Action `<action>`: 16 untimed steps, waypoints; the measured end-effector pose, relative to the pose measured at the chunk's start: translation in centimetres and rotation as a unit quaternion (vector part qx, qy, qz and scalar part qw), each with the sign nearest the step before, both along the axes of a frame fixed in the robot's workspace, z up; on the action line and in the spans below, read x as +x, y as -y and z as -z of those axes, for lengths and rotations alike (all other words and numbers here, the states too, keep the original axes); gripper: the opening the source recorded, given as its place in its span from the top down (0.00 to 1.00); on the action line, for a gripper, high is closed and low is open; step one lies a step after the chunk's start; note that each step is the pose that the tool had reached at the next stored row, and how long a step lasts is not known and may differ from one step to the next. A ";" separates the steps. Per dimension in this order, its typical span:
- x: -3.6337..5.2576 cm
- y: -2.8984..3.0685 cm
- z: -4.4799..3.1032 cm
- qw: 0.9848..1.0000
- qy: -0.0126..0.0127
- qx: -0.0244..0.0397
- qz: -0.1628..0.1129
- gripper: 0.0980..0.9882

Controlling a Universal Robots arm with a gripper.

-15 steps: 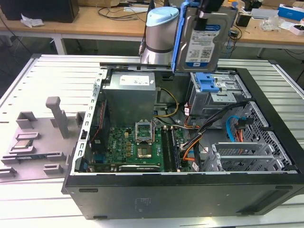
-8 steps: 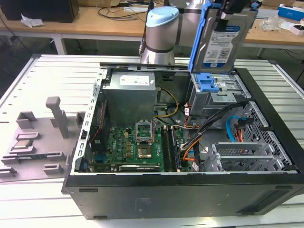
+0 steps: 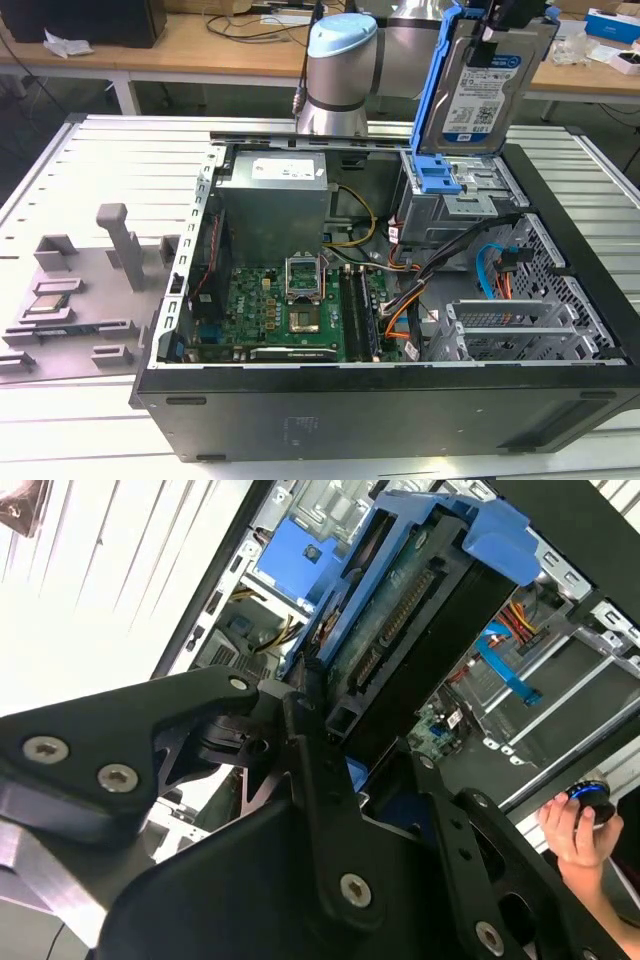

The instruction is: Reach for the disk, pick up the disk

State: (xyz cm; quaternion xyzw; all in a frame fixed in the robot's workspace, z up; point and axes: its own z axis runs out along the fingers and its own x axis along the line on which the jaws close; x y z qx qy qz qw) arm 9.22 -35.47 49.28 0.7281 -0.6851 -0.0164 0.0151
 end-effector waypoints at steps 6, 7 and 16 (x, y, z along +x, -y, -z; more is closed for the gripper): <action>0.00 1.62 0.00 1.000 0.000 0.000 0.000 0.70; 0.00 1.85 0.00 1.000 0.000 0.000 0.000 0.70; 0.00 4.11 0.01 1.000 0.000 0.000 0.000 0.70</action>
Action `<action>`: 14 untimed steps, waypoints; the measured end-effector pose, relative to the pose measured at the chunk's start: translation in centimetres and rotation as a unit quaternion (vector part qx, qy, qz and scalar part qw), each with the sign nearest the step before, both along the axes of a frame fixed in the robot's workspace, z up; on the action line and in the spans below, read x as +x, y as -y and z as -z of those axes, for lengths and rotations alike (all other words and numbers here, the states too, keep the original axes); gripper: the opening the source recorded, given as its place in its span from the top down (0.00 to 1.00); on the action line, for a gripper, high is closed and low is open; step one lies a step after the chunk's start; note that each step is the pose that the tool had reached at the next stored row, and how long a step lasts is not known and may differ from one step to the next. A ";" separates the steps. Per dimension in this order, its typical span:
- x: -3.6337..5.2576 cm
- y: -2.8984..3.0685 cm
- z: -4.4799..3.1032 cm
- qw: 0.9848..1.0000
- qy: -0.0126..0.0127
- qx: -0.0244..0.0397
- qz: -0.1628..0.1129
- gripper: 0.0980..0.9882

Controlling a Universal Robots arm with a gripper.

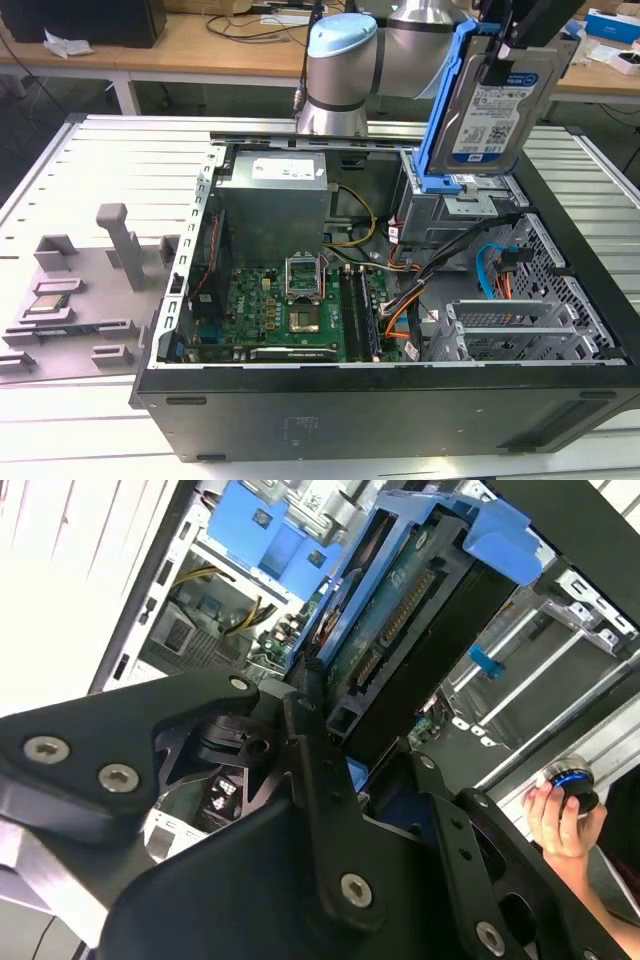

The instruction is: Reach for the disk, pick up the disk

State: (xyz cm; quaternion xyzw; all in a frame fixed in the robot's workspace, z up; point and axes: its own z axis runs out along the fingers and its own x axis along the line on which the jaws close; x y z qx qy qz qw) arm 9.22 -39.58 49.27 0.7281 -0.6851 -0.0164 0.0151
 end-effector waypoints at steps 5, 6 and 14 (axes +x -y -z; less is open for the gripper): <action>0.00 1.28 0.00 1.000 0.000 0.000 0.000 0.70; 0.00 1.52 0.00 1.000 0.000 0.000 0.000 0.70; 0.00 3.13 0.00 1.000 0.000 0.000 0.000 0.70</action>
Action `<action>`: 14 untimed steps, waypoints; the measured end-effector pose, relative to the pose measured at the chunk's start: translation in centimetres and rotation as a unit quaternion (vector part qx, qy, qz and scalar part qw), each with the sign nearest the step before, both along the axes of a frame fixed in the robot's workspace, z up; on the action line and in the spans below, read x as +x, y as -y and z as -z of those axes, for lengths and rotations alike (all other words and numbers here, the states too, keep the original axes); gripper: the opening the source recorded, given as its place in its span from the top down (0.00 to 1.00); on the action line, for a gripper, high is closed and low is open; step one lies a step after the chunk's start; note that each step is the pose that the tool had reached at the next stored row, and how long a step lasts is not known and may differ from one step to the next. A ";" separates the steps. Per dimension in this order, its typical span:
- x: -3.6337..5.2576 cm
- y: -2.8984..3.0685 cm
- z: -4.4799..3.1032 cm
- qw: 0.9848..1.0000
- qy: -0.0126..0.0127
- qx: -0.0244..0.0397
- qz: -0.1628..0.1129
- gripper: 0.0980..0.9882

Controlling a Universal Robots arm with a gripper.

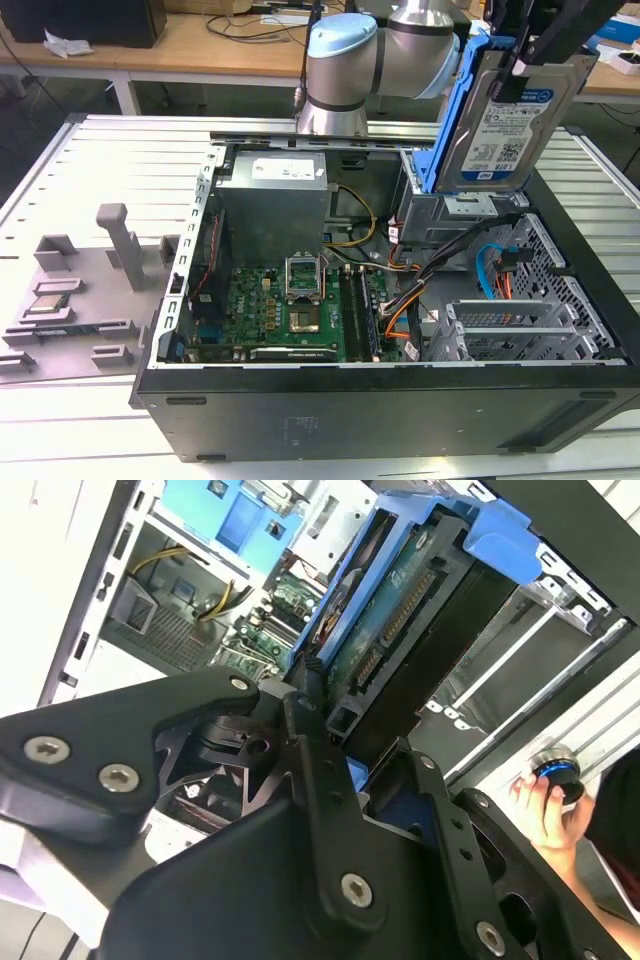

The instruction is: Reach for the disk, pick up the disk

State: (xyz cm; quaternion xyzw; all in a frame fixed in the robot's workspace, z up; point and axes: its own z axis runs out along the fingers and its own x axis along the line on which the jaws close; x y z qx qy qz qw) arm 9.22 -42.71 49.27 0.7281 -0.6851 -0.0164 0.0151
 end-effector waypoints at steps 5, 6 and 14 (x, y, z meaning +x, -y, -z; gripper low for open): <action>0.00 1.25 0.00 1.000 0.000 0.000 0.000 0.70; 0.00 1.39 0.00 1.000 0.000 0.000 0.000 0.70; 0.00 2.68 0.01 1.000 0.000 0.000 0.000 0.70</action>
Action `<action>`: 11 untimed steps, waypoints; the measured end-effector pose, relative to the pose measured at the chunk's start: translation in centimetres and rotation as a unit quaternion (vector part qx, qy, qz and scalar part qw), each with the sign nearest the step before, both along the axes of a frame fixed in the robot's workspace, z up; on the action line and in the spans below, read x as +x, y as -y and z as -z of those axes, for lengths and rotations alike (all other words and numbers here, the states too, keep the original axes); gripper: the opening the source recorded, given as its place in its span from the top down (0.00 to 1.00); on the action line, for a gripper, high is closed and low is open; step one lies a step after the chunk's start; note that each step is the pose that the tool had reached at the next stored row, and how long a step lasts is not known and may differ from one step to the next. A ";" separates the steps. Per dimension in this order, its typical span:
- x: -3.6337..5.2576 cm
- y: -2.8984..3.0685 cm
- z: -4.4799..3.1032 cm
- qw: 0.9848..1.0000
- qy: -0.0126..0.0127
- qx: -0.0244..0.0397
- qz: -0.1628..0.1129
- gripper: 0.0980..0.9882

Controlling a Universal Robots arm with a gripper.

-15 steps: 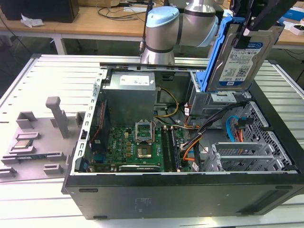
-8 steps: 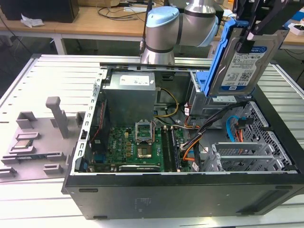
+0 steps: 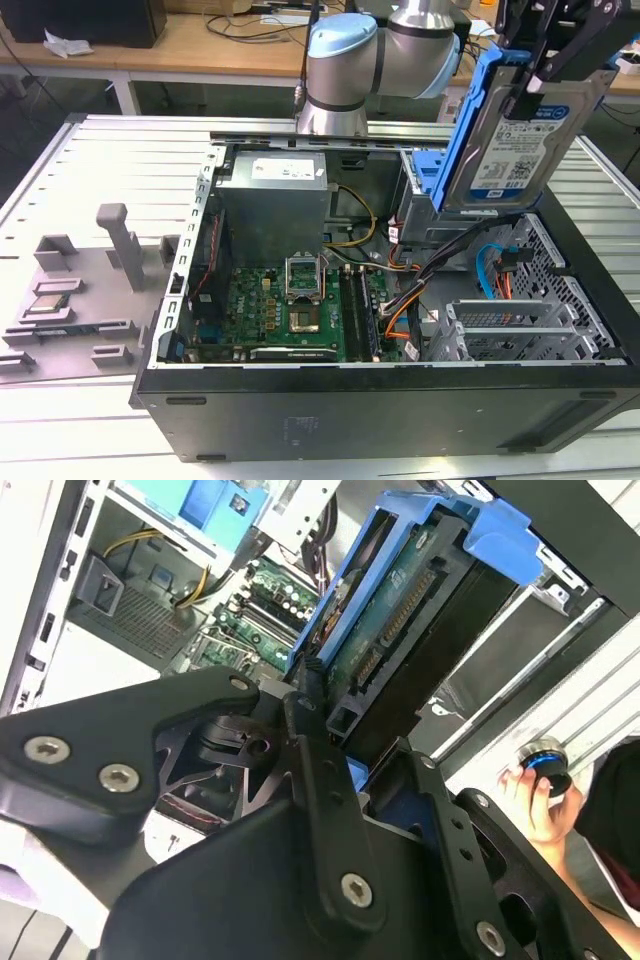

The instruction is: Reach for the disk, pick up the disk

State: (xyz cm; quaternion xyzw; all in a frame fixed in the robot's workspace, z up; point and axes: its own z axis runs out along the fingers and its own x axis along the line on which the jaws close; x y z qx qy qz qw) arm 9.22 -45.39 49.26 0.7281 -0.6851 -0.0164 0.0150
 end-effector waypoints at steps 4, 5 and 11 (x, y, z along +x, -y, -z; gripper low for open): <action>0.00 0.52 0.00 1.000 0.000 0.000 0.000 0.70; 0.00 0.67 0.00 1.000 0.000 0.000 0.000 0.70; 0.00 1.65 0.00 1.000 0.000 0.000 0.000 0.70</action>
